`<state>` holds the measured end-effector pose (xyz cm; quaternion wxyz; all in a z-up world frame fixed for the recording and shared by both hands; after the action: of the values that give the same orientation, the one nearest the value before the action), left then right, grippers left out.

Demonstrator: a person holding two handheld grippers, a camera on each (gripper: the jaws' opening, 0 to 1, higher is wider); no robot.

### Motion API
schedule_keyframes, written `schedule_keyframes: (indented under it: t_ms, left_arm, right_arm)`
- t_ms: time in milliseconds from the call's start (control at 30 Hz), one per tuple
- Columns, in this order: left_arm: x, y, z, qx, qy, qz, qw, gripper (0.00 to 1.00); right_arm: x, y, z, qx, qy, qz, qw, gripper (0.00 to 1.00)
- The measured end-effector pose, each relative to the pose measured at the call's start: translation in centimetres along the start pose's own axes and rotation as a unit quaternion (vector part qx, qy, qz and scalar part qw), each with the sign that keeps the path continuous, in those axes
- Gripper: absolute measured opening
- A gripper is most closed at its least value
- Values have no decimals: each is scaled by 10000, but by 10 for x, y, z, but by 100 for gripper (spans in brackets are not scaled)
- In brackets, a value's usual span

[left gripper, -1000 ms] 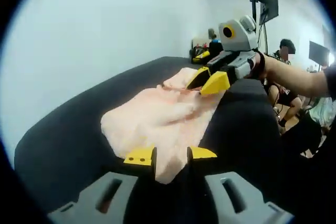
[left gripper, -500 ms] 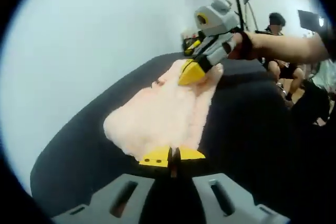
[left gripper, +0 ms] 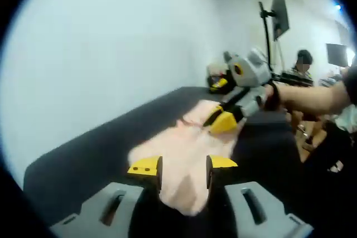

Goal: Fold the towel on the table until its edges align and the towel forms a compact rectangular stack.

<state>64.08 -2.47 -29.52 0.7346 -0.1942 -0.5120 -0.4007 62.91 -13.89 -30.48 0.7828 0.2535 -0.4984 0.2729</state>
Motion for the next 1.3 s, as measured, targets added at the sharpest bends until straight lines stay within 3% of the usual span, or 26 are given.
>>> schedule_keyframes:
  t_ms: [67,133,167,233,300,333,367,467,533,667,767,833,900,967,1000,1033,1100,1133,1167,1200,1267,1300]
  left_arm:
    - [-13,-1,-22,-86,318,-72,9994,19]
    - [-36,-13,-42,-500,743,95,9959,20]
    - [-41,-22,-44,-633,728,-62,9953,20]
    - [-58,-26,-49,-759,1032,-123,9917,26]
    - [-63,-23,-55,-801,987,-316,9914,28]
    - [-61,-22,-54,-821,924,-359,9917,28]
    - [-57,-28,-47,-807,900,-366,9920,30]
    - [-37,-29,-35,-769,736,-568,9927,35]
    - [-25,-29,-33,-922,634,-409,9929,36]
    - [0,-20,-44,-891,250,0,9957,30]
    - [-4,-15,-58,-819,321,-16,9961,26]
    - [-12,-18,-70,-988,441,194,9939,26]
    - [-32,-15,-87,-1017,857,314,9906,23]
    - [-39,-14,-93,-816,914,-119,9924,23]
    - [-33,-17,-93,-914,787,-146,9926,23]
    - [-17,-21,-89,-1005,500,-67,9937,23]
    - [14,-11,-86,-874,30,-7,9962,23]
    - [23,-5,-91,-758,-23,-158,9970,22]
    - [26,-2,-95,-733,82,-310,9968,16]
    - [22,-1,-103,-814,409,-464,9948,11]
    - [11,-5,-120,-1289,839,-862,9843,10]
    - [4,-13,-124,-1641,996,-777,9783,13]
  right_arm:
    - [-3,8,-7,23,29,305,9995,24]
    - [-18,-1,-18,-112,378,543,9977,23]
    - [-25,-2,-22,-128,518,616,9967,23]
    - [-48,-2,-32,-78,928,478,9945,25]
    - [-67,3,-39,212,1332,231,9906,32]
    - [-70,5,-37,198,1345,266,9904,34]
    - [-66,3,-34,94,1200,498,9915,33]
    - [-57,9,-15,14,1022,458,9937,35]
    - [-49,-5,-9,44,908,297,9954,35]
    - [-19,-26,20,-4,264,-306,9992,34]
    - [-9,-68,51,-550,-22,-247,9982,33]
    - [-10,-89,70,-727,-136,-561,9957,32]
    - [-13,-108,88,-890,-262,-791,9925,30]
    - [-19,-120,101,-1022,-265,-845,9908,28]
    - [-22,-120,106,-1052,-278,-908,9899,26]
    - [-24,-117,107,-1011,-321,-926,9900,26]
    - [-27,-112,104,-927,-336,-998,9901,26]
    - [-29,-104,97,-872,-332,-1004,9906,26]
    - [-30,-99,93,-817,-336,-981,9912,26]
    - [-31,-88,85,-749,-333,-917,9924,26]
    - [-31,-78,77,-672,-412,-839,9933,26]
    - [-31,-73,74,-570,-443,-846,9938,26]
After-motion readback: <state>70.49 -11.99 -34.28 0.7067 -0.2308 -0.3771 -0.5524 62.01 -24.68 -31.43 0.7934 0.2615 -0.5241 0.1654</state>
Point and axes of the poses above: the point that each gripper's makers call its tool centre point, and the gripper's own axes: z roughly backward along the fingers, y roughly to its left, x roughly out of its top, the point moved 2 cm from there along z, roughly backward along the fingers, and after that the axes turned 6 degrees about y, right-handed, at the moved point
